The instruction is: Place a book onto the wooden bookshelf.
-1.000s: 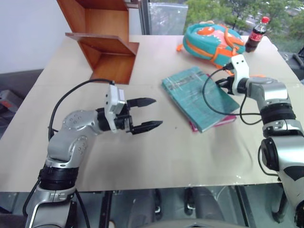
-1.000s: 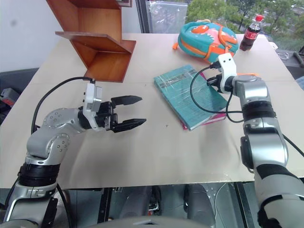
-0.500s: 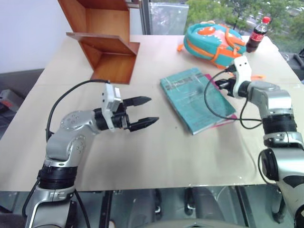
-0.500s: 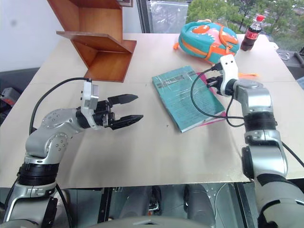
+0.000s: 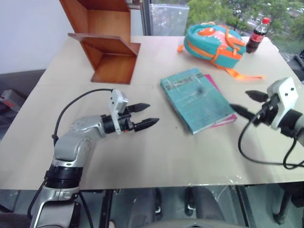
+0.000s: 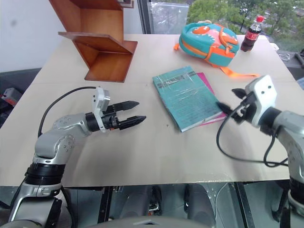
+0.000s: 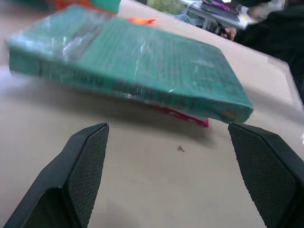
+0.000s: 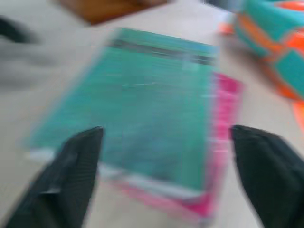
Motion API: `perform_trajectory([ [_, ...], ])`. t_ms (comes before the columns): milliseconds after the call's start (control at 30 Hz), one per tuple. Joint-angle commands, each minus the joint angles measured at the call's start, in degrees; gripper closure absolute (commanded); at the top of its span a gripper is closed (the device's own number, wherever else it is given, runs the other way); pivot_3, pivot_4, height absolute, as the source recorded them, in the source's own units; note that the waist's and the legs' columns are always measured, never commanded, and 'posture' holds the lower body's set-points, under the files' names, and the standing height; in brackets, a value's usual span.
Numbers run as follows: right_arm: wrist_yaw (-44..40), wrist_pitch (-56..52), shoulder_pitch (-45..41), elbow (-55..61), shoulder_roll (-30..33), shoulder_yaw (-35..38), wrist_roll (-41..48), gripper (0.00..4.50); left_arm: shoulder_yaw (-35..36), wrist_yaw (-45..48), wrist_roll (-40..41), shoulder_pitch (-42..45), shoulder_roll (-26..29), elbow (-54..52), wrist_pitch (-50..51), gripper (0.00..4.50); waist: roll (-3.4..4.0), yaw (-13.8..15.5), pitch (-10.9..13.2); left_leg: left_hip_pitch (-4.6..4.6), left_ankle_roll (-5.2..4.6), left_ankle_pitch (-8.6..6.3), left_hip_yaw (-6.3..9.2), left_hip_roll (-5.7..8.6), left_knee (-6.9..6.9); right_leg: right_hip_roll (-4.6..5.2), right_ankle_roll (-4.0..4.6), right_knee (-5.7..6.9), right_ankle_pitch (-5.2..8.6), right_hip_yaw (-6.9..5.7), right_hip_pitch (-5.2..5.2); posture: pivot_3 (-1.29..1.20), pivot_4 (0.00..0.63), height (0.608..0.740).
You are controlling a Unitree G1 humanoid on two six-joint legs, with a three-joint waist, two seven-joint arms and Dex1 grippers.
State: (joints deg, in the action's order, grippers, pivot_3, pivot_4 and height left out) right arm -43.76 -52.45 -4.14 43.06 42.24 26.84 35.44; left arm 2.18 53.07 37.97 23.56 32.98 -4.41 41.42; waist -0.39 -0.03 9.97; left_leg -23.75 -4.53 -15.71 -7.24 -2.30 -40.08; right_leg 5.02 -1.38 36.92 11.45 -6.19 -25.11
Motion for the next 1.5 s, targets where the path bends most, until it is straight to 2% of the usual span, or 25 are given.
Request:
perform_trajectory([
  [33, 0.40, -2.59, 3.51, 8.64, 1.53, 5.32, 6.89, 0.05, 4.59, -5.10, 8.42, 4.49, -2.91, 2.87, 12.22, 0.26, -0.07, 0.18, 0.01, 0.00, -0.02, -0.01, 0.01, 0.01, -0.07, 0.00, -0.03, -0.01, 0.01, 0.03, 0.03, 0.00, 0.150, 0.740],
  [167, 4.30, -2.84, 7.02, 13.49, 0.89, 7.74, 11.64, 0.05, 7.43, -10.96, 12.10, 9.17, -6.99, 11.27, 22.96, 0.26, -0.17, 0.54, -0.02, 0.03, -0.02, -0.01, 0.11, 0.02, -0.14, -0.01, -0.04, 0.02, 0.01, 0.08, 0.09, 0.00, 0.150, 0.740],
  [267, 8.30, -2.49, 8.04, 15.49, 0.64, 6.17, 12.43, 0.05, 10.23, -16.97, 12.82, 13.19, -12.96, 17.96, 25.63, 0.26, -0.26, 0.84, -0.02, 0.04, -0.02, 0.00, 0.17, 0.05, -0.16, -0.01, -0.04, 0.08, 0.01, 0.06, 0.11, 0.00, 0.150, 0.740],
  [433, 12.56, -1.40, 8.59, 16.20, 0.89, 4.29, 12.62, 0.05, 14.92, -25.70, 13.16, 19.96, -24.64, 28.83, 24.23, 0.26, -0.44, 1.30, -0.01, -0.04, -0.04, 0.00, 0.31, 0.13, -0.24, 0.05, -0.04, 0.03, 0.00, -0.05, 0.22, 0.00, 0.150, 0.740],
  [633, 15.74, 0.19, 9.62, 16.72, 1.67, 3.23, 12.41, 0.05, 18.75, -28.72, 11.88, 26.03, -31.22, 39.92, 19.08, 0.26, -0.54, 0.82, 0.01, -0.01, -0.04, -0.01, 0.35, 0.13, -0.22, -0.02, -0.02, -0.05, 0.00, -0.08, 0.25, 0.00, 0.150, 0.740],
  [733, 17.69, 1.12, 10.48, 16.94, 2.30, 2.84, 12.96, 0.00, 21.20, -28.72, 12.29, 28.83, -31.46, 46.21, 18.29, 0.98, -0.54, 0.87, 0.01, -0.02, -0.03, -0.01, 0.43, 0.12, -0.22, -0.03, -0.02, -0.04, 0.01, -0.20, 0.26, 0.00, 0.150, 0.740],
  [833, 19.38, 1.63, 10.60, 16.94, 2.95, 2.32, 13.57, 0.00, 22.20, -28.18, 11.78, 30.21, -30.91, 49.07, 17.89, 2.24, -0.56, 0.88, 0.02, -0.02, -0.05, -0.02, 0.38, 0.13, -0.22, -0.01, -0.03, -0.04, 0.01, -0.25, 0.25, 0.00, 0.150, 0.740],
  [867, 19.99, 1.73, 10.63, 16.94, 3.11, 2.13, 13.77, 0.00, 22.50, -28.07, 11.73, 30.51, -30.70, 49.80, 17.88, 2.91, -0.56, 0.88, 0.02, -0.02, -0.05, -0.02, 0.39, 0.15, -0.22, 0.01, -0.03, -0.05, 0.00, -0.27, 0.25, 0.00, 0.150, 0.740],
  [900, 20.61, 1.69, 10.55, 16.94, 3.29, 1.88, 13.86, 0.00, 22.85, -28.00, 11.89, 30.65, -30.49, 50.28, 18.13, 2.91, -0.57, 0.87, 0.02, -0.02, -0.05, -0.02, 0.39, 0.15, -0.22, 0.01, -0.03, -0.05, 0.00, -0.27, 0.25, 0.00, 0.150, 0.740],
  [933, 21.22, 1.54, 10.33, 16.94, 3.44, 1.55, 13.94, 0.00, 23.18, -27.99, 12.00, 30.77, -30.28, 50.64, 18.41, 3.53, -0.57, 0.87, 0.02, -0.03, -0.05, -0.02, 0.40, 0.15, -0.22, 0.01, -0.03, -0.05, 0.00, -0.27, 0.25, 0.00, 0.150, 0.740],
  [1000, 22.30, 1.21, 9.82, 16.94, 3.64, 0.86, 14.12, 0.00, 23.85, -28.14, 12.36, 30.73, -29.91, 50.77, 19.24, 4.26, -0.56, 0.83, 0.02, -0.02, -0.05, -0.02, 0.41, 0.14, -0.22, 0.00, -0.02, -0.05, 0.00, -0.29, 0.25, 0.00, 0.150, 0.740],
  [1033, 22.71, 1.12, 9.64, 16.93, 3.73, 0.61, 14.25, 0.00, 24.08, -28.16, 12.44, 30.74, -29.80, 50.82, 19.52, 4.40, -0.56, 0.81, 0.02, -0.02, -0.05, -0.02, 0.41, 0.13, -0.22, 0.00, -0.02, -0.05, 0.00, -0.28, 0.25, 0.00, 0.150, 0.740],
  [1367, 25.56, 0.92, 3.44, 13.69, 5.11, -4.14, 14.62, 0.00, 27.89, -28.48, 17.36, 30.70, -27.03, 42.58, 26.61, 4.40, -0.58, 0.82, 0.04, -0.04, -0.04, -0.01, 0.40, 0.11, -0.22, 0.00, -0.02, -0.04, 0.00, -0.26, 0.23, 0.00, 0.150, 0.740],
  [1500, 25.32, 1.36, 1.34, 12.09, 5.27, -5.13, 14.25, 0.00, 23.73, -24.93, 17.03, 30.15, -25.42, 31.79, 26.92, 4.40, -0.61, 0.94, 0.06, -0.08, -0.03, -0.01, 0.43, 0.12, -0.22, 0.01, 0.18, -0.06, -0.12, -0.24, 0.23, 0.00, 0.150, 0.740],
])
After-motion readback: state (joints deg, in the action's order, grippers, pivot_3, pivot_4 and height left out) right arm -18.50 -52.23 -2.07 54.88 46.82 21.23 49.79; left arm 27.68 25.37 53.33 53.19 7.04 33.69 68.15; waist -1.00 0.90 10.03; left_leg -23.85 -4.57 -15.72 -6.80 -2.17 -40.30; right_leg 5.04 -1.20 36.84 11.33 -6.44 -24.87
